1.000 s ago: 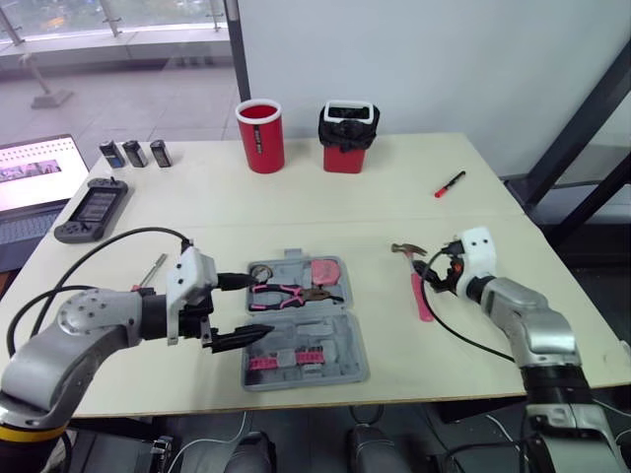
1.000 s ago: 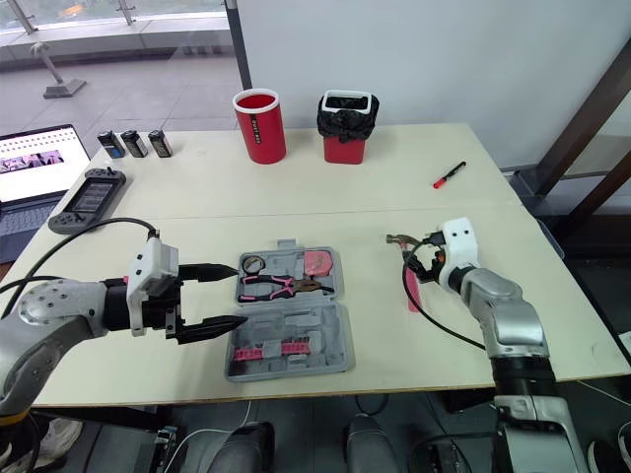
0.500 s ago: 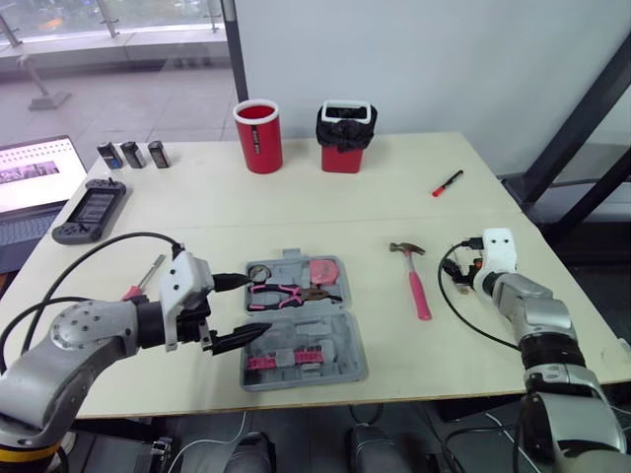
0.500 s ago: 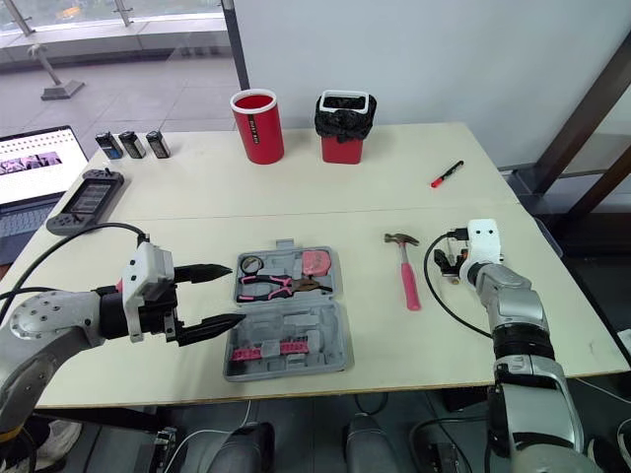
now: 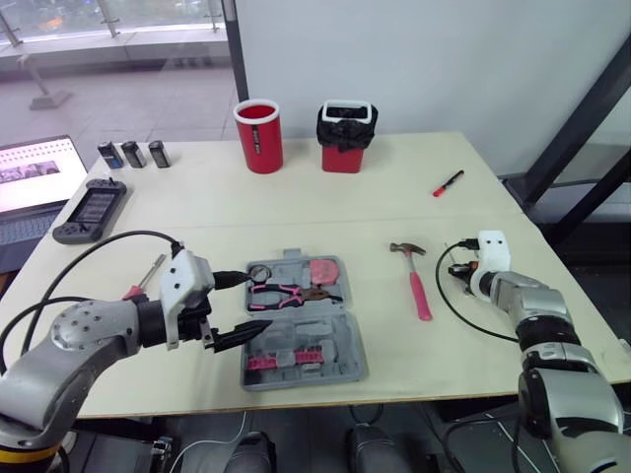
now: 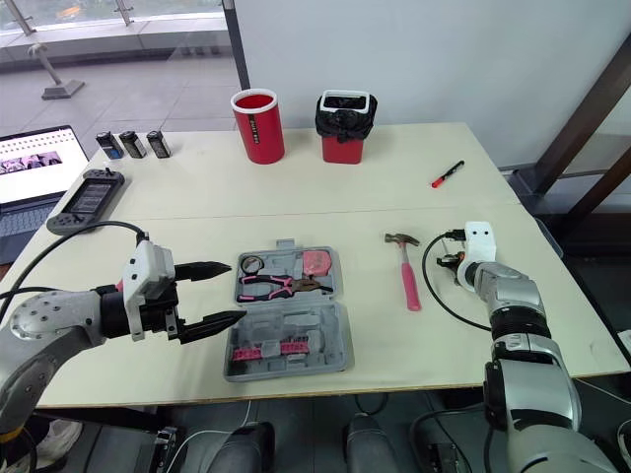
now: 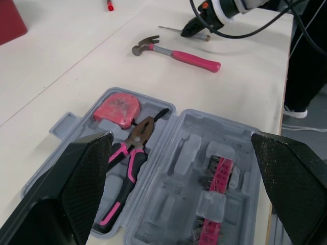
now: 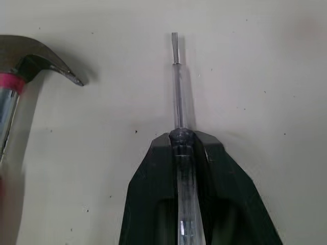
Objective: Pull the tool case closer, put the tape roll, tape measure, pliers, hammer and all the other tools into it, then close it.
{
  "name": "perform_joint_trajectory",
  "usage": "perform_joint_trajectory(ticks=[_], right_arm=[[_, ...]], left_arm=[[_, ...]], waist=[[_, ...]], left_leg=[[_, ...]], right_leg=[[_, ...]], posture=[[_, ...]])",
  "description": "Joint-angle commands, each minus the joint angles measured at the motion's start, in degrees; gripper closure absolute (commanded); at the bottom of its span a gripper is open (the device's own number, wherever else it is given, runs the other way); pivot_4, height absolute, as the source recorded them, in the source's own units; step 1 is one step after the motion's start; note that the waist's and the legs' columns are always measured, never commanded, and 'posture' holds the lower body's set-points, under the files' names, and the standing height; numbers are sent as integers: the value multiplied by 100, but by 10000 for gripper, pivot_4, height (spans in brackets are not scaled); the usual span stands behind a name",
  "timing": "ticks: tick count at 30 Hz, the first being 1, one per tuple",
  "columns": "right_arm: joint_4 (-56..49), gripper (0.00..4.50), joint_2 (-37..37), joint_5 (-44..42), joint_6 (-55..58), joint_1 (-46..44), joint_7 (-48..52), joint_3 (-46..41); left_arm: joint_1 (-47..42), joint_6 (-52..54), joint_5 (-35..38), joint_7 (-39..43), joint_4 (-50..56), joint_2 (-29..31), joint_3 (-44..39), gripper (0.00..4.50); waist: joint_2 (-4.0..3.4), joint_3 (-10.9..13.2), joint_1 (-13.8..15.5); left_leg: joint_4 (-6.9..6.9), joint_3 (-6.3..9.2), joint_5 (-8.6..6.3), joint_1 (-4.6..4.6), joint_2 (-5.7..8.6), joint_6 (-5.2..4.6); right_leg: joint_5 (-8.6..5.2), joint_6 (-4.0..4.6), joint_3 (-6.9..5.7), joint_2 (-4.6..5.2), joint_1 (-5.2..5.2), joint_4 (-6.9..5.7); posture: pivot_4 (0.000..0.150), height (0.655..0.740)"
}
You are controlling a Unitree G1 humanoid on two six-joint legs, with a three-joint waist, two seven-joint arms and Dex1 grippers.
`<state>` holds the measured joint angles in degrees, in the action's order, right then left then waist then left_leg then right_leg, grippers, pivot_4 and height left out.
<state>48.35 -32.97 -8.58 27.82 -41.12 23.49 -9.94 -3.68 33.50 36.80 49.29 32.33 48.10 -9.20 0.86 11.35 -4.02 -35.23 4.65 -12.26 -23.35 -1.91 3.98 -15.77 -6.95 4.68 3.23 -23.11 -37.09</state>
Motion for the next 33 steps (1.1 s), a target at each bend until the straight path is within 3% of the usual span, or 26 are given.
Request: perform_joint_trajectory(ticks=[1,6,13,16,26,33], right_arm=[[-1014,44907,-395,-39,334,116,321,-10],[-2357,44907,-701,-249,1571,116,758,134],[-4364,44907,-544,-413,3427,106,1051,1162],[-4662,44907,-226,-445,4634,-67,642,1230],[-5120,44907,1658,-540,4942,917,-590,176],[-5954,44907,2063,-580,5382,1521,-986,-103]], left_arm=[[-3,-90,11,71,14,30,-139,0],[18,-235,-44,264,-266,55,-204,0],[172,-478,-170,586,-657,145,-371,0],[352,-556,-214,636,-705,165,-480,0],[796,-772,-383,500,-604,8,-523,0],[856,-856,-446,513,-664,-60,-468,0]], waist=[[-4,3,8],[-7,5,-8],[-9,5,-4],[-8,5,7],[-4,3,40],[-4,2,11]], left_leg=[[0,0,0,-2,0,0],[0,0,0,-2,0,0],[0,0,0,-3,-6,0],[2,1,0,-8,-6,0],[4,0,0,-12,-5,0],[4,1,0,-11,-5,0]], right_leg=[[0,-1,0,0,0,1],[-2,2,0,0,-4,0],[-4,13,2,-6,-13,-3],[-5,11,1,-5,-16,-2],[-5,11,-1,-2,-20,-1],[-5,13,-1,-2,-20,-3]], posture=[[1500,7400],[1500,7400],[1500,7400],[1500,7400],[1500,7400],[1500,7400]])
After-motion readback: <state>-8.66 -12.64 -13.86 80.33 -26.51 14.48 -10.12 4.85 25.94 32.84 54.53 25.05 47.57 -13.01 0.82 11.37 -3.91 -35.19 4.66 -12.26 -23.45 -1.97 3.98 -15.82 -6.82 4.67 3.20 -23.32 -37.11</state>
